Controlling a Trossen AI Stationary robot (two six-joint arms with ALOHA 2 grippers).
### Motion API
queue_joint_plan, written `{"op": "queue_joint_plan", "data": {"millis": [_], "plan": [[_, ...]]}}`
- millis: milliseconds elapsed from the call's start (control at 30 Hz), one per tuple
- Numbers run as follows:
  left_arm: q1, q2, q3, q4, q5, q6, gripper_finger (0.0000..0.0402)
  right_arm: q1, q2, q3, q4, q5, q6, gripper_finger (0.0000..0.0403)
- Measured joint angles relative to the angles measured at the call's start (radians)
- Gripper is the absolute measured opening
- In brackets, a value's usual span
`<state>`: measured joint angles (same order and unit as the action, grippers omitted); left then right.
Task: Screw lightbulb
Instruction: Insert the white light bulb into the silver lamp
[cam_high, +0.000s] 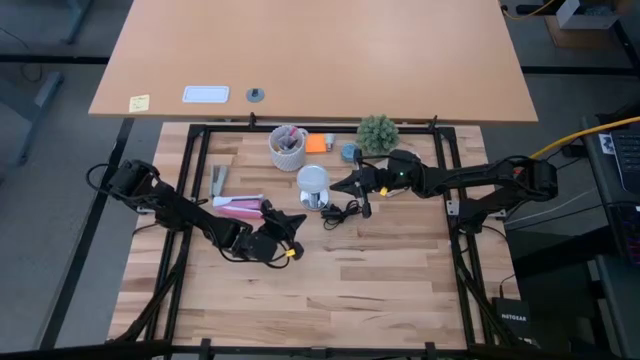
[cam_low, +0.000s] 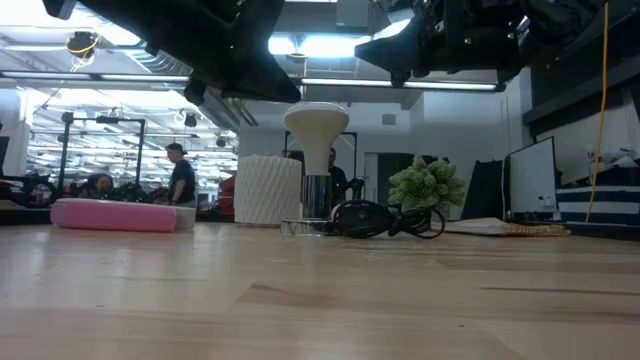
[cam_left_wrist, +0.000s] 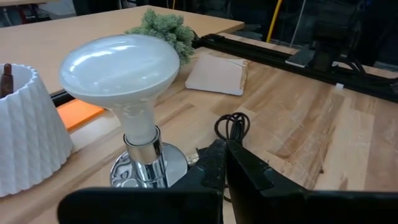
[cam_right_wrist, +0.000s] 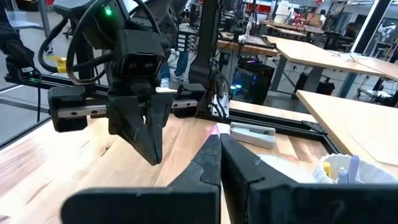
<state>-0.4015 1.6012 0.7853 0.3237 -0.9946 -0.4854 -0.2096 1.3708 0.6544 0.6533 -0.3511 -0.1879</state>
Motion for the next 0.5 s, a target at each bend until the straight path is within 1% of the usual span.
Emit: {"op": "queue_joint_plan", "data": {"millis": [500], "plan": [[0.0,0.0,0.0,0.0,0.0,0.003,0.0005,0.0,0.0,0.0,-0.01,0.0,0.0,0.0003]]}}
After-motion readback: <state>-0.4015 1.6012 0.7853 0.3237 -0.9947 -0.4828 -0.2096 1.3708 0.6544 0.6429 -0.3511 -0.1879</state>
